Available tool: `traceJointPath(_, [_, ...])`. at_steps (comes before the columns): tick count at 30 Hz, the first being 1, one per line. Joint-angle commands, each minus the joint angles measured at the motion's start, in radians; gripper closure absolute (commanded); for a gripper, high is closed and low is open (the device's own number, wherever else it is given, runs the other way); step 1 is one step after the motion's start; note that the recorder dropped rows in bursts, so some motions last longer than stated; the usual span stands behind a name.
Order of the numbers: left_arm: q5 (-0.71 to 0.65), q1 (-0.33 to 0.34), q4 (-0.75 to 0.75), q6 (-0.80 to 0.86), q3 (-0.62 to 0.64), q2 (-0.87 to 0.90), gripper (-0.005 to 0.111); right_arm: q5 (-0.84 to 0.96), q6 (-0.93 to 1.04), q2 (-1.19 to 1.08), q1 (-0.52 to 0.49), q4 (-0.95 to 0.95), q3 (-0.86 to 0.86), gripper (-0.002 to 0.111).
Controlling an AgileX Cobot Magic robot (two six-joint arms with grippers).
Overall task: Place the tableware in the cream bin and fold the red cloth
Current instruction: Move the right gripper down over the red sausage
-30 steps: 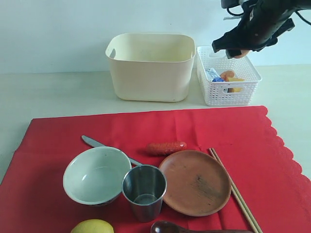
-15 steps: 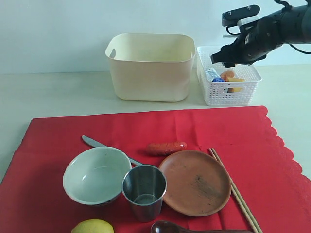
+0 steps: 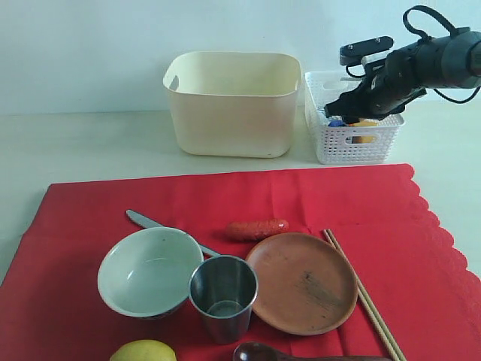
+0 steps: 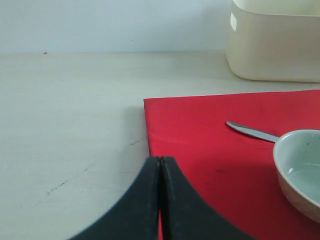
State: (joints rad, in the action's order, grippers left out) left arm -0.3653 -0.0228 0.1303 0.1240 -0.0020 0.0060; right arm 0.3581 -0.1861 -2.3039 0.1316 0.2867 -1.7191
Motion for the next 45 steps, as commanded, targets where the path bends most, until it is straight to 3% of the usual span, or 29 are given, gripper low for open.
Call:
traceJointPath(1, [0.01,-0.007,0.004,-0.002,0.002,-0.006,0.107,0.007,0.0,0.0,-0.006,0.004,-0.013,0.092])
traceJointPath(2, [0.01,-0.007,0.004,-0.002,0.002,-0.006,0.107,0.009,0.0,0.0,-0.006,0.004,-0.013,0.088])
traceJointPath(4, [0.01,-0.007,0.004,-0.002,0.002,-0.006,0.107,0.02,0.0,0.0,-0.006,0.006,-0.013,0.062])
traceJointPath(6, [0.01,-0.007,0.004,-0.002,0.002,-0.006,0.107,0.04,0.0,0.005,-0.006,0.006,-0.013,0.046])
traceJointPath(11, [0.01,-0.007,0.004,-0.002,0.002,-0.006,0.107,0.166,0.0,0.072,-0.006,0.006,-0.013,0.019])
traceJointPath(22, [0.01,-0.007,0.004,-0.002,0.002,-0.006,0.107,0.489,0.109,0.258,-0.003,-0.088,-0.002,0.017])
traceJointPath(28, [0.01,-0.007,0.004,-0.002,0.002,-0.006,0.107,0.321,0.142,0.439,-0.003,-0.159,0.257,0.022])
traceJointPath(35, [0.01,-0.007,0.004,-0.002,0.002,-0.006,0.107,0.3,0.474,0.505,0.003,-0.528,0.429,0.022])
traceJointPath(38, [0.01,-0.007,0.004,-0.002,0.002,-0.006,0.107,0.257,0.617,0.505,0.081,-0.619,0.476,0.022])
traceJointPath(45, [0.01,-0.007,0.004,-0.002,0.002,-0.006,0.107,0.261,0.707,0.454,0.213,-0.621,0.486,0.022])
